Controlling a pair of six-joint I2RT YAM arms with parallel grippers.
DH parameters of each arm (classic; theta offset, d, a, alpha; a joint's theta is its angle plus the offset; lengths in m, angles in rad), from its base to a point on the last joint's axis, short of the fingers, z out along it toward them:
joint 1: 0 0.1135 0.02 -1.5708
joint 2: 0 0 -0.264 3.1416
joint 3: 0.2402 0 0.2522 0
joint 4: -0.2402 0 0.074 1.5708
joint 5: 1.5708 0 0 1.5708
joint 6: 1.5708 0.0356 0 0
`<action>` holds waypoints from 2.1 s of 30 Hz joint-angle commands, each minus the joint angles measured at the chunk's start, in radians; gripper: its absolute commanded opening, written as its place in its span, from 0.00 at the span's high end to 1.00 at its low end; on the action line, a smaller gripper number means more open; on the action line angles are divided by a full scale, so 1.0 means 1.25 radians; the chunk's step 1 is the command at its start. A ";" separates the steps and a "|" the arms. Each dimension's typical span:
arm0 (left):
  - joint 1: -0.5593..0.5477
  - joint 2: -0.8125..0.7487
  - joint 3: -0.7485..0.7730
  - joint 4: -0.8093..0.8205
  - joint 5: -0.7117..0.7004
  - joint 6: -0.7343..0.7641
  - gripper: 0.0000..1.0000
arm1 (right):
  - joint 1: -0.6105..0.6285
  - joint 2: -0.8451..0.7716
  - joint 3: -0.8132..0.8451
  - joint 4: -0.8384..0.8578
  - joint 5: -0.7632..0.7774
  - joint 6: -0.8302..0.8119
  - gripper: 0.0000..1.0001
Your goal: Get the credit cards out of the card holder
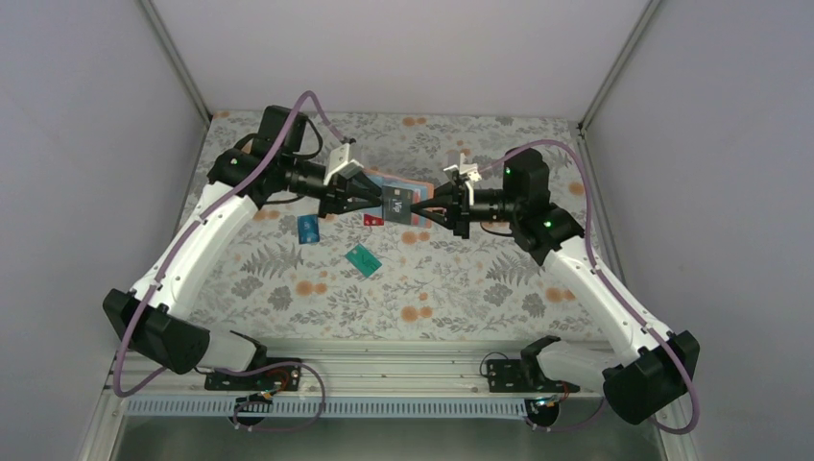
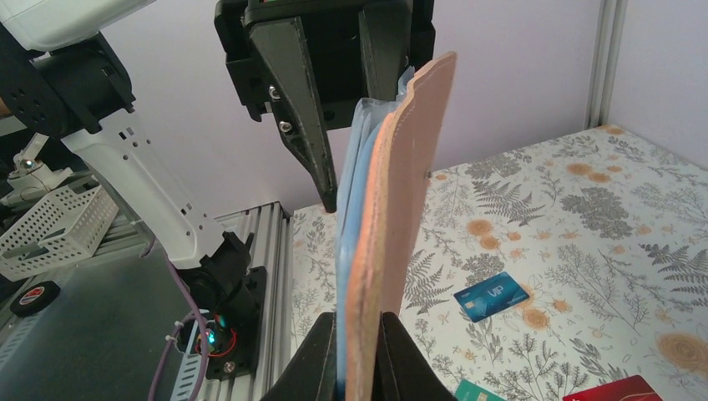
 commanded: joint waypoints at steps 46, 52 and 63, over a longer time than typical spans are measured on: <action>0.016 0.011 0.029 -0.039 0.061 0.042 0.95 | -0.018 -0.019 0.011 -0.005 -0.048 -0.015 0.96; 0.014 0.013 0.027 -0.040 0.067 0.044 0.88 | -0.018 -0.018 0.011 -0.005 -0.050 -0.016 0.96; -0.017 0.026 0.026 -0.030 0.053 0.032 0.76 | -0.018 -0.019 0.012 -0.009 -0.048 -0.018 0.96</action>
